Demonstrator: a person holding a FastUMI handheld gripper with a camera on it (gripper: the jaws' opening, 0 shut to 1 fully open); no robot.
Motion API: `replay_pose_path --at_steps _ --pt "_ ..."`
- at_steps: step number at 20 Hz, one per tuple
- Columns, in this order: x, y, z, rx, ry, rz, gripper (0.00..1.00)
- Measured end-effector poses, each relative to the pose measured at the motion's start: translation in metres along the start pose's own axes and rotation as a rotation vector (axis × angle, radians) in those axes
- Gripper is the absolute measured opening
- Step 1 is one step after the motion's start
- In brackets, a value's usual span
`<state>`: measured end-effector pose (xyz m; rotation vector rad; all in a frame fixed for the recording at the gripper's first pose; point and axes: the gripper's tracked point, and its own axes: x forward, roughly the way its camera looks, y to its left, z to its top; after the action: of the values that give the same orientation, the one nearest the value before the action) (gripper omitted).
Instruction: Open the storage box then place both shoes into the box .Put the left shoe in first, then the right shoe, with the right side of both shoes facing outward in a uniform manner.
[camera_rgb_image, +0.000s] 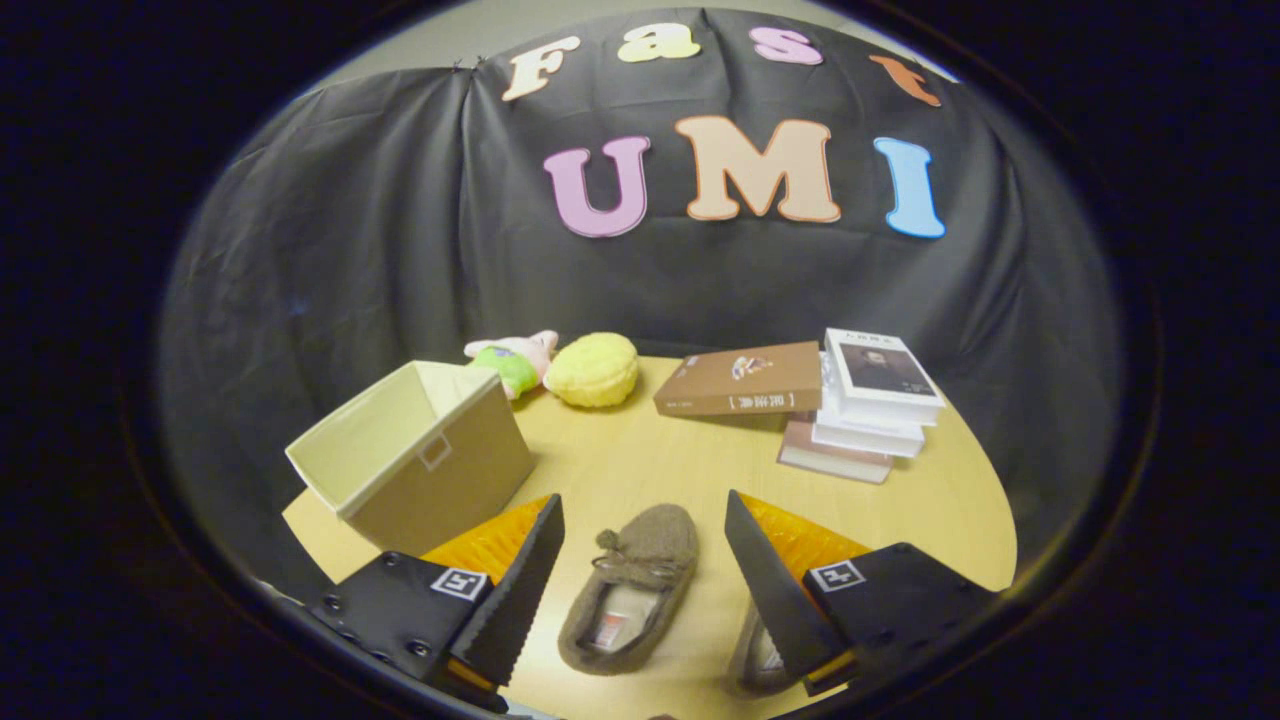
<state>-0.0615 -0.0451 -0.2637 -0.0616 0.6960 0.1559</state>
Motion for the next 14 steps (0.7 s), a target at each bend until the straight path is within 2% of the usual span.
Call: replay_pose_path --at_steps 7,14 --pt "0.027 -0.007 -0.060 0.064 0.168 0.061 1.00" --pt "0.050 -0.012 -0.127 0.035 0.392 0.057 0.99"
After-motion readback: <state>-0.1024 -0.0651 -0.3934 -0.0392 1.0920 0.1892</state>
